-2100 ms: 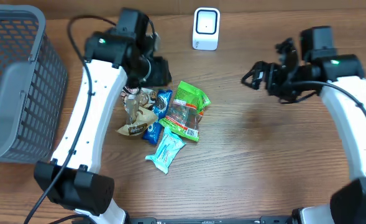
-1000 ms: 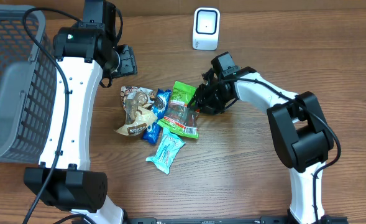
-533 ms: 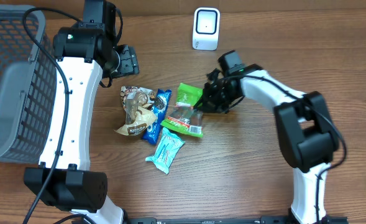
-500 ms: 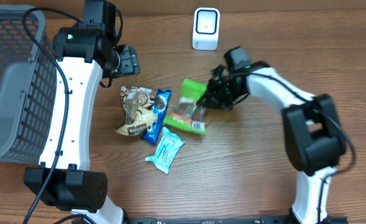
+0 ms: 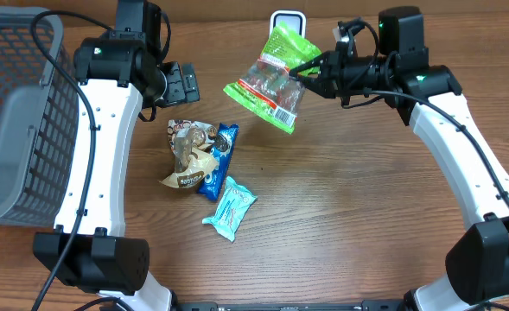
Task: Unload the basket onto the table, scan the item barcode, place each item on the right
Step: 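Lift the green packet toward the white scanner with the right gripper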
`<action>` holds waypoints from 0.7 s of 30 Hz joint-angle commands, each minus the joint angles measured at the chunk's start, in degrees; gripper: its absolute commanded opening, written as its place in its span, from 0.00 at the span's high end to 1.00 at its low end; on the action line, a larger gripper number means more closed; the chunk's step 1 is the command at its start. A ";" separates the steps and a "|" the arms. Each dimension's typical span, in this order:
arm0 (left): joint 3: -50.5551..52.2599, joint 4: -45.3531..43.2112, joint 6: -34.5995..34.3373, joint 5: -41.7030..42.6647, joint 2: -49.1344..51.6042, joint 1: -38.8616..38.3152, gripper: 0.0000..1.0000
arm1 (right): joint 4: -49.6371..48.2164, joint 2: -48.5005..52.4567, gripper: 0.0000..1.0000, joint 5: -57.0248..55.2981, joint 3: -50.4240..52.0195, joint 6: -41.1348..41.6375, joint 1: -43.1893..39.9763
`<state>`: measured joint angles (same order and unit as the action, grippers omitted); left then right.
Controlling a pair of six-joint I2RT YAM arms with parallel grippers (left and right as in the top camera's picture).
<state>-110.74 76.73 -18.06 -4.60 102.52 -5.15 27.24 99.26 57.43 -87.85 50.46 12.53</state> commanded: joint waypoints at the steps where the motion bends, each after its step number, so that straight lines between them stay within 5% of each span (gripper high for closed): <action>1: -0.96 -0.09 -0.17 -0.48 -0.52 -0.07 0.00 | -4.76 -4.07 0.96 5.03 -1.16 4.85 0.24; 14: -0.96 -0.09 -0.17 -0.48 -0.52 -0.07 0.00 | -9.03 -4.07 0.96 4.20 -1.16 1.77 0.24; 17: -0.96 -0.09 -0.17 -0.46 -0.52 -0.07 0.00 | -5.49 -4.07 0.96 -4.76 -1.16 -7.06 0.74; 21: -0.96 -0.11 -0.17 -0.48 -0.52 -0.07 0.00 | 2.56 -4.07 0.96 -36.87 -1.16 -16.70 4.39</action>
<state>-110.74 76.71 -18.09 -4.60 102.52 -5.15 28.23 97.36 46.04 -87.88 44.10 14.06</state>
